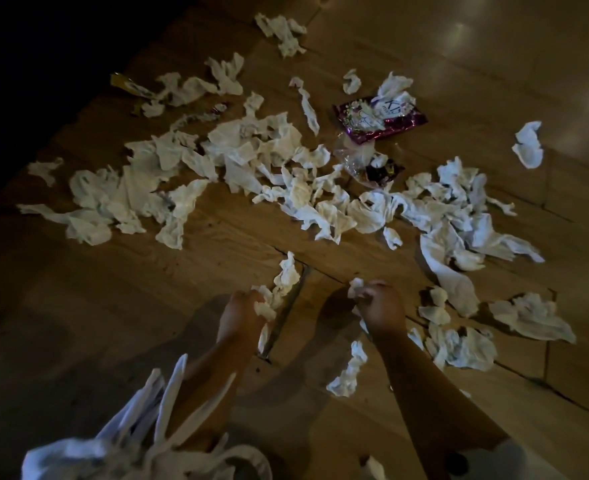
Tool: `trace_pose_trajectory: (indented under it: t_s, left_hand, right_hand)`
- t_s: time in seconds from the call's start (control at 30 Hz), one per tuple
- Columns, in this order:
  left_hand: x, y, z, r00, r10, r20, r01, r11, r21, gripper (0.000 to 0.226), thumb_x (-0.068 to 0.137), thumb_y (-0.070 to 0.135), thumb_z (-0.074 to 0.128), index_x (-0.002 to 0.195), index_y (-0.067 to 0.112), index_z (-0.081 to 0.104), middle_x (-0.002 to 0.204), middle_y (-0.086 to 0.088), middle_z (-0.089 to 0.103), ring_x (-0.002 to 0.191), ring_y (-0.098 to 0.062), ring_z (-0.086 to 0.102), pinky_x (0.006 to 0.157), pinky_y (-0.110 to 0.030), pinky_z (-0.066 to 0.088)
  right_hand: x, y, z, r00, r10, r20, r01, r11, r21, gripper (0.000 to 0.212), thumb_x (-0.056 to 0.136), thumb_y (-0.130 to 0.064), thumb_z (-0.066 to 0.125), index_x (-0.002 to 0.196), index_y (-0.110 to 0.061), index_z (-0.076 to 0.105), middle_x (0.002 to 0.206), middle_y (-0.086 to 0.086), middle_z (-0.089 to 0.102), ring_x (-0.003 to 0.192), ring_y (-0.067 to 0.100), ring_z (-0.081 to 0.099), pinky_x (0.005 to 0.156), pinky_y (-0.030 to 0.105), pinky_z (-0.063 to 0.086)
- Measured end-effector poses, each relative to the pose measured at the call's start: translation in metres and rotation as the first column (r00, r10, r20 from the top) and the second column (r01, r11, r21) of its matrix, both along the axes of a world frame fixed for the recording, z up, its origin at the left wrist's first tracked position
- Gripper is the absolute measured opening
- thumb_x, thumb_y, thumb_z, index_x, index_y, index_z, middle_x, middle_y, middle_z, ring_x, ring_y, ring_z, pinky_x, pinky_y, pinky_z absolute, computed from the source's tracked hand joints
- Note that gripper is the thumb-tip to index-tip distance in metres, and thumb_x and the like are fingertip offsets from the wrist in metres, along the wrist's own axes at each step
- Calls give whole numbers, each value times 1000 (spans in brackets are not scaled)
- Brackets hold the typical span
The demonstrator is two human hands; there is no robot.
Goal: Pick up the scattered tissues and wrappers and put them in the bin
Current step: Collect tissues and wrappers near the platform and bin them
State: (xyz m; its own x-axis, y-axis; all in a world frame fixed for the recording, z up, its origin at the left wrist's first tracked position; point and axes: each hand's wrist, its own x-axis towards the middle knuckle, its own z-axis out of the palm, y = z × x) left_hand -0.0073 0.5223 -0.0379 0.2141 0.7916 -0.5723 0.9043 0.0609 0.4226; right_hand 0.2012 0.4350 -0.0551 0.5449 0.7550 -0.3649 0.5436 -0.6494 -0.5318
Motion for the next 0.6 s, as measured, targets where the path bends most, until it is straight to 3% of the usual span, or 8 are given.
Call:
trace_pose_trajectory:
  t_s: [0.1, 0.17, 0.23, 0.3, 0.37, 0.47, 0.53, 0.6]
  left_hand:
    - [-6, -2, 16, 994, 94, 64, -97, 994, 52, 25, 87, 18, 61, 112, 15, 61, 106, -1, 65, 88, -9, 58, 73, -19, 46]
    - [-9, -4, 25, 987, 100, 129, -109, 992, 67, 25, 87, 18, 61, 111, 13, 60, 105, -2, 64, 84, -7, 55, 66, -16, 42]
    - [-8, -6, 33, 976, 115, 183, -129, 989, 66, 22, 87, 18, 61, 108, 13, 60, 104, -5, 65, 82, -7, 55, 60, -15, 41]
    - [-7, -8, 41, 960, 173, 222, -194, 978, 77, 27, 85, 15, 63, 112, 14, 58, 109, -8, 63, 89, -14, 58, 67, -20, 46]
    - [-7, -17, 49, 938, 227, 262, -255, 964, 78, 39, 83, 12, 67, 119, 14, 53, 120, -9, 60, 103, -21, 59, 75, -26, 47]
    - [-8, -29, 63, 932, 221, 286, -254, 963, 84, 53, 81, 13, 69, 128, 17, 44, 126, -11, 56, 112, -27, 57, 76, -27, 44]
    - [-9, -37, 69, 933, 208, 294, -239, 968, 73, 58, 81, 14, 69, 131, 18, 42, 129, -12, 55, 114, -29, 56, 78, -29, 45]
    - [-10, -47, 76, 932, 183, 312, -212, 975, 61, 60, 82, 12, 69, 133, 21, 39, 130, -12, 54, 115, -29, 56, 80, -30, 46]
  right_hand:
    - [6, -4, 17, 991, -126, 45, 116, 975, 191, 16, 86, -13, 63, 98, -6, 69, 97, 4, 67, 90, 15, 61, 73, 15, 36]
    - [0, -11, 29, 970, -120, -210, 158, 972, 176, 26, 85, -15, 64, 111, -12, 63, 100, 1, 63, 92, 16, 61, 71, 19, 42]
    - [-10, -25, 29, 879, -98, -467, 158, 983, 90, 51, 80, -26, 71, 126, -18, 50, 99, -3, 62, 88, 16, 63, 68, 22, 51]
    - [-21, -47, 21, 926, -44, -374, 45, 999, -7, 76, 68, -47, 77, 131, -20, 45, 113, -2, 60, 102, 19, 62, 83, 34, 55]
    - [-34, -71, 12, 976, 92, -195, -109, 991, -82, 82, 73, -35, 76, 141, -15, 36, 136, 4, 45, 125, 21, 48, 97, 24, 41]
    - [-53, -94, 7, 964, 241, -110, -244, 970, -17, 65, 82, -25, 62, 140, -13, 36, 139, 18, 43, 127, 30, 48, 98, 28, 41]
    - [-61, -104, 2, 967, 235, -102, -249, 955, -162, 53, 88, -19, 57, 138, -12, 41, 143, 12, 40, 131, 25, 43, 107, 30, 36]
    - [-65, -110, -1, 971, 213, -106, -233, 942, -242, 39, 91, -16, 52, 130, -11, 51, 137, 9, 50, 125, 22, 48, 103, 28, 36]
